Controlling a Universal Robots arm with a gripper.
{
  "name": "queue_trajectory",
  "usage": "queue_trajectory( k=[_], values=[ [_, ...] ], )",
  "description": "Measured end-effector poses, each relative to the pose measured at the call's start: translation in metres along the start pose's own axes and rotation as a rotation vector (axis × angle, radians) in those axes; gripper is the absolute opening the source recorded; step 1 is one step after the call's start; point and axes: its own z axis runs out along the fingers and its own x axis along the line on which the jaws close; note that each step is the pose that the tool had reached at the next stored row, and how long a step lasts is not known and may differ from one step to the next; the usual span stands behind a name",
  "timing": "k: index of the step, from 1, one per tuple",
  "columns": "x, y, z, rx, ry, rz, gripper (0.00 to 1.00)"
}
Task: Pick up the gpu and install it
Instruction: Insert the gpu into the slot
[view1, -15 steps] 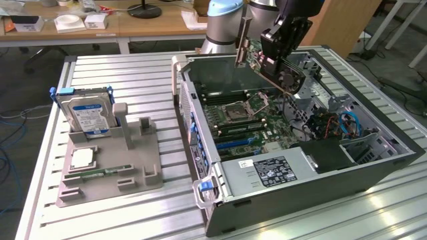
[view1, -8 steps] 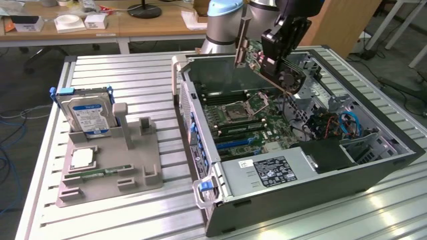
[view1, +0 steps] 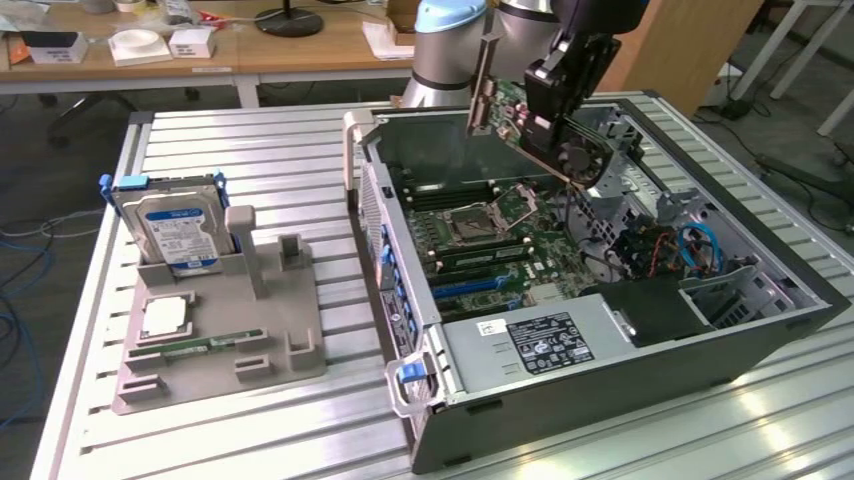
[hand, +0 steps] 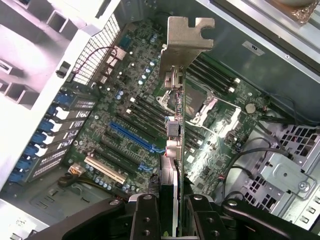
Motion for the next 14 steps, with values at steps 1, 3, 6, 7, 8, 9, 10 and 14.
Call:
queue_trajectory(
  k=[1,3,6,7,8,9,10,14],
  values=[
    [0.0,0.0,0.0,-0.0001,0.0001,-0.005,0.27],
    [0.0,0.0,0.0,-0.0002,0.0002,-0.014,0.27],
    [0.0,0.0,0.0,-0.0005,0.0005,-0.029,0.27],
    [0.0,0.0,0.0,-0.0006,0.0006,-0.034,0.27],
    [0.0,0.0,0.0,-0.0006,0.0007,-0.038,0.27],
    [0.0,0.0,0.0,-0.0007,0.0008,-0.043,0.27],
    [0.0,0.0,0.0,-0.0008,0.0008,-0.047,0.27],
    [0.0,0.0,0.0,-0.0011,0.0011,-0.066,0.27]
  ],
)
